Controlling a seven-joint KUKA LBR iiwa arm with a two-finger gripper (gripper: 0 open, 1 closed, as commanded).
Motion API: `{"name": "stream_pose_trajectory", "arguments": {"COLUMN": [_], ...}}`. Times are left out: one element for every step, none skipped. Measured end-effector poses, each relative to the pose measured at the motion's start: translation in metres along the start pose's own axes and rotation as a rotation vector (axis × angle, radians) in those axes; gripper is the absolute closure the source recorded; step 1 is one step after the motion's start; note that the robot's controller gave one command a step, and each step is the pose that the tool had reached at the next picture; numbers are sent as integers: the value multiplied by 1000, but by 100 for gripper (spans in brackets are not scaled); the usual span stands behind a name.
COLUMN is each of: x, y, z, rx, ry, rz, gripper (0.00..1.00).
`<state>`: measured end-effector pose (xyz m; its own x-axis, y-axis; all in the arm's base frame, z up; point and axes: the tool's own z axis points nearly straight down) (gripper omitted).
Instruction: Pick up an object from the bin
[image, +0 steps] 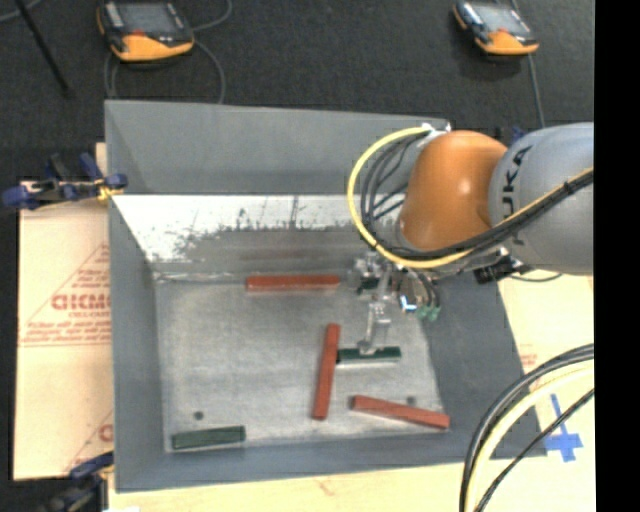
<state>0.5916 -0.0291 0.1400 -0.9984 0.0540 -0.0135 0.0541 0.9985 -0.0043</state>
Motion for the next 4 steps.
{"name": "stream_pose_trajectory", "arguments": {"x": [36,33,33,26], "y": [-72,-67,-44,-21], "z": [73,68,-53,-82], "rx": [-2,-4,-5,-4], "ry": [15,7,2,5], "rz": [36,34,58,34], "gripper": [0,100,100,100]}}
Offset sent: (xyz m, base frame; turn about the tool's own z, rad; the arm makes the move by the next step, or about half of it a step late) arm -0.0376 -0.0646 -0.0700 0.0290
